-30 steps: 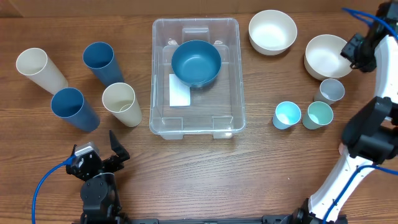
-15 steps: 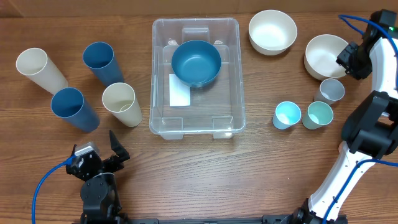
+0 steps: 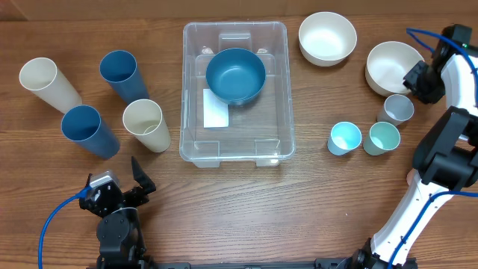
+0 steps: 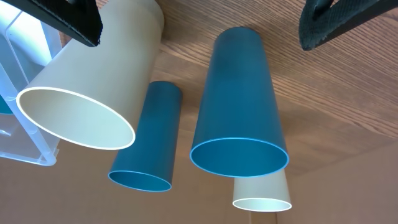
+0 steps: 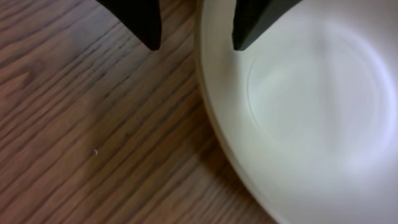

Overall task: Pack container
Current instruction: 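Grasp the large cream bowl rim with the right gripper and lift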

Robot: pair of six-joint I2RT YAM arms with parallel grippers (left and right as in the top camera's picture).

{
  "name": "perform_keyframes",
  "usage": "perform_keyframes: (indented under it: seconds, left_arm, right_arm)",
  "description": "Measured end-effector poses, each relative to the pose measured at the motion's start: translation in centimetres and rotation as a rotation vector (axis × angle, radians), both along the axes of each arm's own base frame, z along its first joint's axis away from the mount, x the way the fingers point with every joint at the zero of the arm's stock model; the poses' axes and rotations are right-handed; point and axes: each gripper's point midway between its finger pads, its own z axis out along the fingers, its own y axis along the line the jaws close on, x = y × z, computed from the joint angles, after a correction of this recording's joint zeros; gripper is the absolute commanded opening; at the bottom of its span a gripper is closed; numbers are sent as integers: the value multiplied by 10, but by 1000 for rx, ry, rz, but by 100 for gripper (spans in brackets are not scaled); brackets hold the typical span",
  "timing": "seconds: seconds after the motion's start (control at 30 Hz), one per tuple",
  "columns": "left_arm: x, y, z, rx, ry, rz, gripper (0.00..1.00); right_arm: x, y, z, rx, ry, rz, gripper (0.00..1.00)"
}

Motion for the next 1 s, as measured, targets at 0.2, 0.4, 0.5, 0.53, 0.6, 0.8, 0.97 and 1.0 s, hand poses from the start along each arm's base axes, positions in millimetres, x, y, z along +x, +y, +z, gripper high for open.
perform_keyframes:
  seconds: [0.2, 0.4, 0.5, 0.53, 0.6, 0.8, 0.97, 1.0]
  left_arm:
    - [0, 0, 0, 0, 0, 0, 100]
    - [0, 0, 0, 0, 0, 0, 100]
    - [0, 0, 0, 0, 0, 0, 100]
    - [0, 0, 0, 0, 0, 0, 100]
    - [0, 0, 0, 0, 0, 0, 100]
    - [0, 0, 0, 0, 0, 0, 100]
    - [0, 0, 0, 0, 0, 0, 100]
    - [0, 0, 0, 0, 0, 0, 100]
  right_arm:
    - [6, -3, -1, -11, -27, 2, 4]
    - [13, -4, 2, -15, -54, 7, 4]
    - [15, -5, 12, -25, -59, 28, 4]
    - [16, -6, 18, -31, -58, 33, 4]
    - [21, -9, 38, -46, -76, 41, 4]
    - [45, -16, 135, -123, -234, 82, 4]
    - [57, 22, 202, -61, -387, 186, 4]
    - [58, 33, 207, -42, -400, 213, 4]
